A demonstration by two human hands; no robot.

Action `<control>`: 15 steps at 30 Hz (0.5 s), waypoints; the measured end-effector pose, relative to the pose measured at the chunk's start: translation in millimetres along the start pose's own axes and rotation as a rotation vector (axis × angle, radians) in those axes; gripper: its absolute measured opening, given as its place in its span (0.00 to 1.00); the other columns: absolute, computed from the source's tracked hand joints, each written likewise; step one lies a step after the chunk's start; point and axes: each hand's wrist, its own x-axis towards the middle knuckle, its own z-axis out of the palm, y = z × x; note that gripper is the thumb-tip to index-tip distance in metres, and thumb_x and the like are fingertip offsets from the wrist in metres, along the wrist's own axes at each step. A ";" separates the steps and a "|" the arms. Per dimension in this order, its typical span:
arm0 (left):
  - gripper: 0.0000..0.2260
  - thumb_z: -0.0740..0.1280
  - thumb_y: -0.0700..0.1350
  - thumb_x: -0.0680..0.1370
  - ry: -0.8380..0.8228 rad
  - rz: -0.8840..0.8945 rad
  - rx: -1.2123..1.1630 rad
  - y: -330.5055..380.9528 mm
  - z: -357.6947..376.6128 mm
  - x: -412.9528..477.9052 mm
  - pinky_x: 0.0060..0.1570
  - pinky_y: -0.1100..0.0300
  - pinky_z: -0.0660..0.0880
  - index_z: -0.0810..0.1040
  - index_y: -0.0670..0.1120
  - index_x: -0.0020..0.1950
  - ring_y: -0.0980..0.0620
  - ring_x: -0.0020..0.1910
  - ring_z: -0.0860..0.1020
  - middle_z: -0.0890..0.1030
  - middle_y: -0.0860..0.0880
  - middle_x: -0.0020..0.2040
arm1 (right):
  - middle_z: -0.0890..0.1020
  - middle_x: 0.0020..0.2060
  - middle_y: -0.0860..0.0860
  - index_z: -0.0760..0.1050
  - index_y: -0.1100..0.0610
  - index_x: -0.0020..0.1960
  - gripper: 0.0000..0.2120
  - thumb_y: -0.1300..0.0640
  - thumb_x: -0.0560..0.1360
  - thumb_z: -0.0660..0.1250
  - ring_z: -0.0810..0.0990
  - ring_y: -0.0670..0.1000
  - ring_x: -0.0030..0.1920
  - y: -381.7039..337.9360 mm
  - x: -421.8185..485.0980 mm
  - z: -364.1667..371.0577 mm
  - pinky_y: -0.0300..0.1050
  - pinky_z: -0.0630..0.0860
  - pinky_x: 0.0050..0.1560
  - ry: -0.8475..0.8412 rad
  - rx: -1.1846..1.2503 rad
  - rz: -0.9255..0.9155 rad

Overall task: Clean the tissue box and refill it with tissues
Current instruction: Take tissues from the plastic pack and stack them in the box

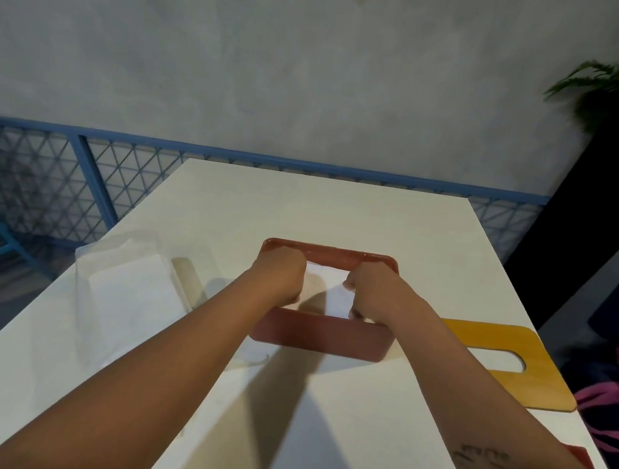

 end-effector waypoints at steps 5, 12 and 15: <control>0.07 0.67 0.35 0.70 -0.072 -0.005 0.062 0.6 -2.2 1.9 0.30 0.60 0.69 0.72 0.40 0.33 0.50 0.31 0.72 0.71 0.41 0.32 | 0.80 0.57 0.58 0.76 0.62 0.61 0.16 0.62 0.73 0.66 0.79 0.57 0.56 1.6 4.4 0.9 0.46 0.76 0.54 0.023 0.152 0.019; 0.05 0.63 0.36 0.74 0.080 0.030 -0.055 -7.7 -4.5 0.0 0.40 0.58 0.71 0.78 0.40 0.40 0.46 0.43 0.77 0.78 0.45 0.39 | 0.73 0.36 0.50 0.79 0.60 0.51 0.11 0.57 0.70 0.73 0.76 0.51 0.45 -4.3 5.3 -3.4 0.43 0.70 0.41 0.036 -0.047 0.008; 0.10 0.62 0.39 0.77 0.283 0.007 -0.119 -10.1 1.3 -16.1 0.49 0.57 0.74 0.80 0.42 0.55 0.46 0.52 0.78 0.80 0.45 0.54 | 0.77 0.44 0.52 0.79 0.59 0.53 0.10 0.64 0.73 0.66 0.79 0.53 0.52 -0.7 4.5 0.8 0.42 0.71 0.46 0.211 -0.007 0.041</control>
